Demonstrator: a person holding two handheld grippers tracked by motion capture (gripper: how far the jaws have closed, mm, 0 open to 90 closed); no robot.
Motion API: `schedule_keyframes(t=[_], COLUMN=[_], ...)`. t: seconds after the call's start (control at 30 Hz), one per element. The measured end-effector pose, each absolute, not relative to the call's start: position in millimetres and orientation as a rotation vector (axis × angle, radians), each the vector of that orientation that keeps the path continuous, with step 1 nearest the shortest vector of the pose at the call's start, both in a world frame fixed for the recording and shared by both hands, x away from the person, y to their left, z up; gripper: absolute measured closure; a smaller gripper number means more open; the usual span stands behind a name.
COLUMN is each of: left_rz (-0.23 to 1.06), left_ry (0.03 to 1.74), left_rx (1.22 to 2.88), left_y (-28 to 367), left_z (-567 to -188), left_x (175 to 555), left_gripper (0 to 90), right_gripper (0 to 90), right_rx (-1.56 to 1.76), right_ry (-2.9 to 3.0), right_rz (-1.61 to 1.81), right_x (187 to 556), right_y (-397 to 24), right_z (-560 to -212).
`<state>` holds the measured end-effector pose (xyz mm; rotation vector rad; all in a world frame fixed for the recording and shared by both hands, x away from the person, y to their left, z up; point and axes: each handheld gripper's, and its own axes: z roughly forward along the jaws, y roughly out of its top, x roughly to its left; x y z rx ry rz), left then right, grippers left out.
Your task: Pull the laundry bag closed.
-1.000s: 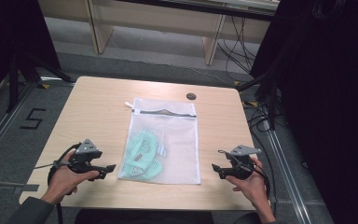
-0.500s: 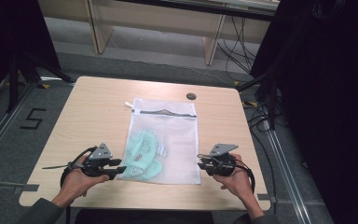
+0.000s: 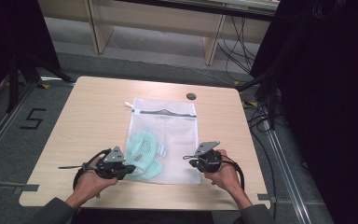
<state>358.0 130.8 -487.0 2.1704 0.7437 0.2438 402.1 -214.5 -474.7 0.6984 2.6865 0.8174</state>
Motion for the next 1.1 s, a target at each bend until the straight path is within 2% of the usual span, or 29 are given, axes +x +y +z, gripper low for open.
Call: schedule_keyframes(t=[0.33,1.03,1.1], left_rz=[0.24,0.251,0.256], left_ry=[0.777,0.807,0.81], left_rx=[2.189,2.212,2.208], left_y=[128.8,134.4,133.0], left_z=[-495.1,-502.1,-502.1], left_x=[365.0,392.6,393.6], left_gripper=[89.4,89.6,89.6], right_gripper=[90.0,90.0,90.0], right_rx=[0.671,0.633,0.551], right_ry=[2.787,2.827,2.835], right_rz=[0.69,0.688,0.693], right_x=[408.6,397.3,398.3], right_y=[-206.7,-197.0,-195.2], right_z=[-488.8,-488.4,-488.3])
